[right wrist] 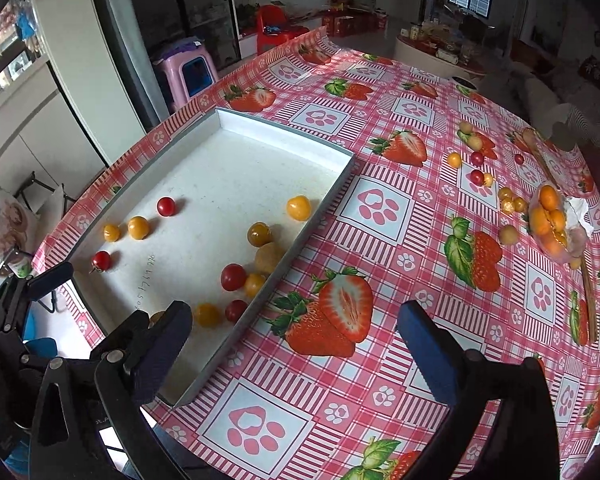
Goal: Organize fruits
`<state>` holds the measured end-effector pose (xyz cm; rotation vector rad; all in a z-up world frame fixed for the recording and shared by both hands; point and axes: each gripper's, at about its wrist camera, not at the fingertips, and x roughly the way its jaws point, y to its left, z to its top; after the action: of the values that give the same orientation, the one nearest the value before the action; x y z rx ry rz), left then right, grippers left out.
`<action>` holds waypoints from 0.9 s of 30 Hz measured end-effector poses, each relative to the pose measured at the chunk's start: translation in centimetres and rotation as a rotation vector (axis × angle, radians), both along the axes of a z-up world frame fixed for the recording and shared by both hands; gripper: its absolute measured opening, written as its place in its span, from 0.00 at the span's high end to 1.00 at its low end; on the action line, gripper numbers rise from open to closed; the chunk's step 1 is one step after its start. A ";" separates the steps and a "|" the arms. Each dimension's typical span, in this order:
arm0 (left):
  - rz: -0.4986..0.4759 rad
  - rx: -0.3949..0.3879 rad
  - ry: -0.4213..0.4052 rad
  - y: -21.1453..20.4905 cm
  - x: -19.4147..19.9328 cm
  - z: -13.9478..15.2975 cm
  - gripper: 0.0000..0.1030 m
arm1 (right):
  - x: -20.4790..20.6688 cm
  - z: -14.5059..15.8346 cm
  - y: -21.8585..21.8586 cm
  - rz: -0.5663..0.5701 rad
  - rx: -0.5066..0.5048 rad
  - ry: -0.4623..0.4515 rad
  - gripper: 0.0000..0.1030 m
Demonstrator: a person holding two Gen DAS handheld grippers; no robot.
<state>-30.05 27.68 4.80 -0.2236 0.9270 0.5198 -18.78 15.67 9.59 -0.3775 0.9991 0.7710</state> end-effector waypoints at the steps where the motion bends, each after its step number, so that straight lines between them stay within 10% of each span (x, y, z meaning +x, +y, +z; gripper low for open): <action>1: -0.001 0.004 0.001 -0.1 -0.1 0.0 0.00 | -0.2 0.1 0.0 0.001 -0.002 -0.008 0.00; 27: -0.032 0.024 -0.020 -0.7 -2.0 0.8 0.00 | -3.6 -0.5 -1.3 -0.032 0.007 -0.039 0.00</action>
<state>-32.01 26.99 5.59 -0.1916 0.9028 0.4981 -22.42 14.41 9.08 -0.3682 0.9635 0.7357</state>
